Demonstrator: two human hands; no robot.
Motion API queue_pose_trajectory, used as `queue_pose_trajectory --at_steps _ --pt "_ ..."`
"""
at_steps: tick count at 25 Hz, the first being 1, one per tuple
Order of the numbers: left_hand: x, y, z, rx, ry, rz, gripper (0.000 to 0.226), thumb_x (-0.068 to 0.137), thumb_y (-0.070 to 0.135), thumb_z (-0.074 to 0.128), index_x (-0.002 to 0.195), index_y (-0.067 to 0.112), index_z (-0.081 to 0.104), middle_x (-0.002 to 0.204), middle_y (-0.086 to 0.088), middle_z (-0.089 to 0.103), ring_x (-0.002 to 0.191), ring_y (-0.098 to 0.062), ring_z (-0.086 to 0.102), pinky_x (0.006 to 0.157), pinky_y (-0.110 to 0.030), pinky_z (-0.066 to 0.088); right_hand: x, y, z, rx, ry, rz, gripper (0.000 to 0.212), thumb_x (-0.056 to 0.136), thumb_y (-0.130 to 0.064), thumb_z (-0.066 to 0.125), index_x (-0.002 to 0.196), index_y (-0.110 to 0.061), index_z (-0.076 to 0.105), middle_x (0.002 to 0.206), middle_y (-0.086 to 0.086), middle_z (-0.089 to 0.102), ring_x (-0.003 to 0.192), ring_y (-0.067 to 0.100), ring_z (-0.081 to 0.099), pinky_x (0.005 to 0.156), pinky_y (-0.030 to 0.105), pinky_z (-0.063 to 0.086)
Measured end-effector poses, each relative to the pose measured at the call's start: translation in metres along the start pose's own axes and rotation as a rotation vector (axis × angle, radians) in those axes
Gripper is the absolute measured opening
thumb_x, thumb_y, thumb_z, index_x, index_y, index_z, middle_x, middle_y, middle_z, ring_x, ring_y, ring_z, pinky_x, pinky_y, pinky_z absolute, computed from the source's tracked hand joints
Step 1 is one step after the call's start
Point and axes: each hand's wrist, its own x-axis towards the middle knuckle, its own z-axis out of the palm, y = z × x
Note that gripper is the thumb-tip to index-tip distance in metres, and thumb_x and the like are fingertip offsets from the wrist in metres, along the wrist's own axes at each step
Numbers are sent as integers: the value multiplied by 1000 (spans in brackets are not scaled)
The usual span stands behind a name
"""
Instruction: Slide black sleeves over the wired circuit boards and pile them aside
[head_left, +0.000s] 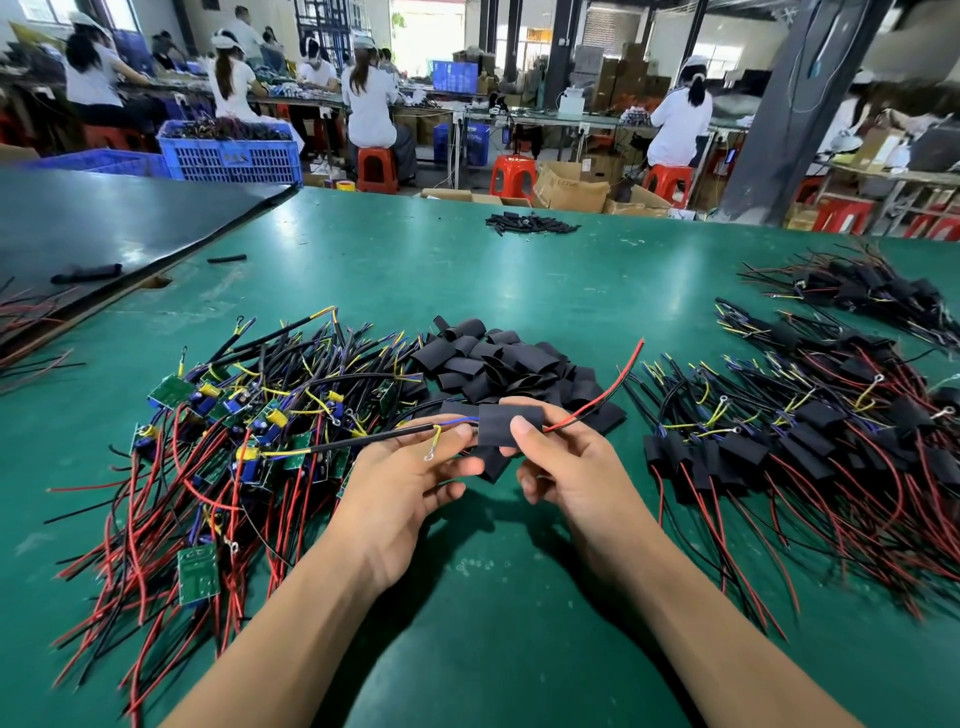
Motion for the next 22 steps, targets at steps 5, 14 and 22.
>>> queue_pose_trajectory --at_steps 5,14,22 --pt "0 2 0 5 2 0 26 79 13 72 105 11 70 92 -4 77 68 -13 71 56 -19 49 0 0 -1 -1 7 9 21 96 -20 63 115 -18 70 80 -1 67 54 11 45 53 20 38" --pt "0 1 1 5 -6 12 21 71 21 75 90 14 73 73 2 65 51 -9 49 49 -19 36 -5 -7 7 296 -156 357 17 78 -31 72 84 -15 69 75 6 59 50 10 40 52 21 35" --pt "-4 1 4 121 -19 58 7 83 23 72 86 16 72 71 3 63 48 -8 41 51 -22 29 -8 -21 13 734 -181 363 35 92 -47 57 81 -14 66 67 -1 52 45 11 36 47 22 29"
